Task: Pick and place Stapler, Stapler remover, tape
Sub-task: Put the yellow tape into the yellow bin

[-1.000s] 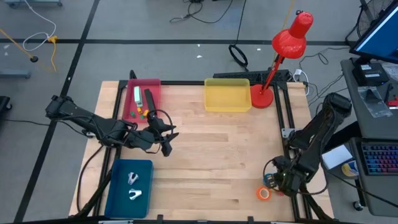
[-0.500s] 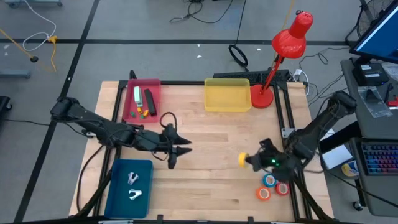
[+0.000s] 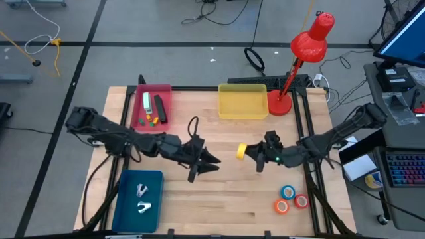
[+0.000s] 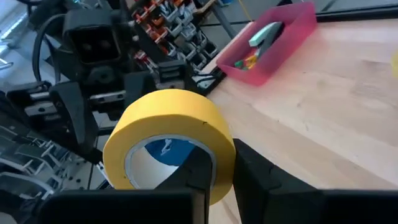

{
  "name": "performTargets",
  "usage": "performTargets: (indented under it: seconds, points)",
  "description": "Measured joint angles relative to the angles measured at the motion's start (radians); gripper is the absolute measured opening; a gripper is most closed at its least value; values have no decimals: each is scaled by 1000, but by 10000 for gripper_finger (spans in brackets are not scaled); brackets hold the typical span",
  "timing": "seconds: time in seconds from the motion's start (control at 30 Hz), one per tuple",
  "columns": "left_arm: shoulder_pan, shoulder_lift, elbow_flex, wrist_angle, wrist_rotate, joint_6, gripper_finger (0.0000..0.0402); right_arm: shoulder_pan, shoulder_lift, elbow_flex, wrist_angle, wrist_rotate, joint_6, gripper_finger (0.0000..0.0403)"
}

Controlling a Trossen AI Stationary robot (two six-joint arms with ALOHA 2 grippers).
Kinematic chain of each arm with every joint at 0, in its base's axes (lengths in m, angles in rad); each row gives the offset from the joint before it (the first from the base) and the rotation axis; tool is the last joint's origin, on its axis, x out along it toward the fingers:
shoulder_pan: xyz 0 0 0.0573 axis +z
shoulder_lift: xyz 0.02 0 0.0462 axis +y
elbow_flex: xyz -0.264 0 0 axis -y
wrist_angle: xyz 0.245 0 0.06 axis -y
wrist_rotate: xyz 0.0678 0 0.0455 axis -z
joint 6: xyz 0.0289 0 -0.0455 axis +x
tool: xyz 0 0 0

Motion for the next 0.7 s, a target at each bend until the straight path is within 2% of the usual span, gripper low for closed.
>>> performTargets:
  seconds: [0.2,0.7]
  points:
    - [33,27,0,68,1,-43,157,-35,58,0,97,-48,-35,33]
    - [49,35,0,65,17,-45,157,-117,197,0,324,-220,-35,32]
